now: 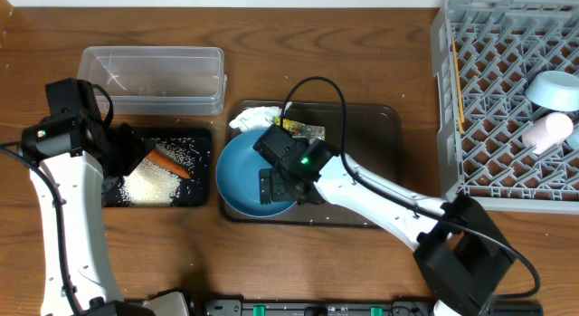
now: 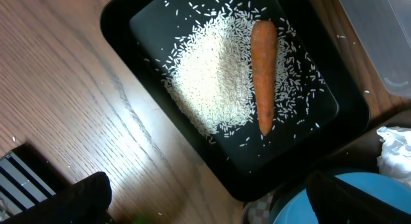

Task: Sort waste into correct bins and load items into the dishwasher rack
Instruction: 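Reach the right gripper to the teal plate's rim, then grasp the teal plate rim with the right gripper and lift it, then carry the teal plate into the dish rack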

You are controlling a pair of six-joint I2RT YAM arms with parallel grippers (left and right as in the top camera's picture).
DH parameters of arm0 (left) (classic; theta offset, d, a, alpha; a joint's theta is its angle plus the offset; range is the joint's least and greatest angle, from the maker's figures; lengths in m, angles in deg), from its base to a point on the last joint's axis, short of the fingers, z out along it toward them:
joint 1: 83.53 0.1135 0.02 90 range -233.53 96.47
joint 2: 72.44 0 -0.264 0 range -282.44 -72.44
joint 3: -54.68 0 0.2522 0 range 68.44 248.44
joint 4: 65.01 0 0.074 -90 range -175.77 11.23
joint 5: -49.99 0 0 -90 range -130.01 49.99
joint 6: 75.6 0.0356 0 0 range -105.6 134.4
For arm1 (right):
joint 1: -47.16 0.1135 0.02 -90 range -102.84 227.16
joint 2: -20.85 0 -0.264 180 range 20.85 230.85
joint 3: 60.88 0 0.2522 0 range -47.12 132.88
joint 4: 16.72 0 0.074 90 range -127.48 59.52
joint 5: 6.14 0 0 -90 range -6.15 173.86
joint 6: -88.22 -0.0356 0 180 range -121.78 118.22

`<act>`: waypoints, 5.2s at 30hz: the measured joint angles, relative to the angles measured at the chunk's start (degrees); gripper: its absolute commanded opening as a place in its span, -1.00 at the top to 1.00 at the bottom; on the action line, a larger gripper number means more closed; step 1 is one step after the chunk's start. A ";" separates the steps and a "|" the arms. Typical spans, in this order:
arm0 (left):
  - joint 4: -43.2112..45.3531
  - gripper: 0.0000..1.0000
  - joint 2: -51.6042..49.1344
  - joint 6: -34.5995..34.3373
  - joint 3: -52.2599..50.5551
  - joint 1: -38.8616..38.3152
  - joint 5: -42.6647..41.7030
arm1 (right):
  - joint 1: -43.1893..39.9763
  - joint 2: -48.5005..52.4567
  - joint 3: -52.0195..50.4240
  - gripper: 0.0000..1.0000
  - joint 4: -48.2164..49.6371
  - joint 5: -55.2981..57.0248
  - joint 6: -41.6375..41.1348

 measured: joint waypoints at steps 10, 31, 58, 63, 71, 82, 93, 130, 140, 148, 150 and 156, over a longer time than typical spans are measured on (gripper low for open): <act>0.00 -1.00 0.00 0.00 0.00 0.00 0.00 | -0.09 3.74 -0.02 -0.16 -2.49 2.62 -2.64; 0.00 -1.00 0.00 0.00 0.00 0.00 0.00 | -10.93 2.64 -0.09 0.24 -21.75 10.47 -4.61; 0.02 -1.00 0.00 0.00 0.00 0.00 0.00 | 5.40 -9.73 -0.17 -0.85 8.22 -0.17 14.56; 0.02 -1.00 0.00 0.00 0.00 0.00 0.00 | 7.50 -1.44 -0.22 -0.77 9.05 6.23 12.85; 0.00 -1.00 0.00 0.00 0.00 0.00 0.00 | 8.09 4.39 -0.24 -0.25 12.44 10.08 11.67; 0.00 -1.00 0.00 0.00 0.00 0.00 0.00 | 8.11 7.28 -0.26 0.06 12.44 13.60 10.01; 0.00 -1.00 0.00 0.00 0.00 0.00 0.00 | 10.36 7.28 -0.26 0.07 12.24 17.84 8.33; 0.04 -1.00 0.00 0.00 0.00 0.00 0.00 | 12.09 9.92 1.14 0.98 10.75 25.42 7.34; 0.04 -1.00 0.00 0.00 0.00 0.00 -0.02 | 12.09 6.45 6.47 0.98 3.30 20.09 7.10; 0.04 -1.00 0.00 0.00 0.00 0.00 0.00 | 10.38 -12.31 7.15 0.98 -0.37 16.11 10.05; 0.04 -1.00 0.00 0.00 0.00 0.00 0.00 | 8.52 -17.70 7.48 0.98 -1.03 14.78 12.07; 0.04 -1.00 0.00 0.00 0.00 0.00 0.00 | -6.29 -31.45 8.00 0.98 -1.60 5.22 19.96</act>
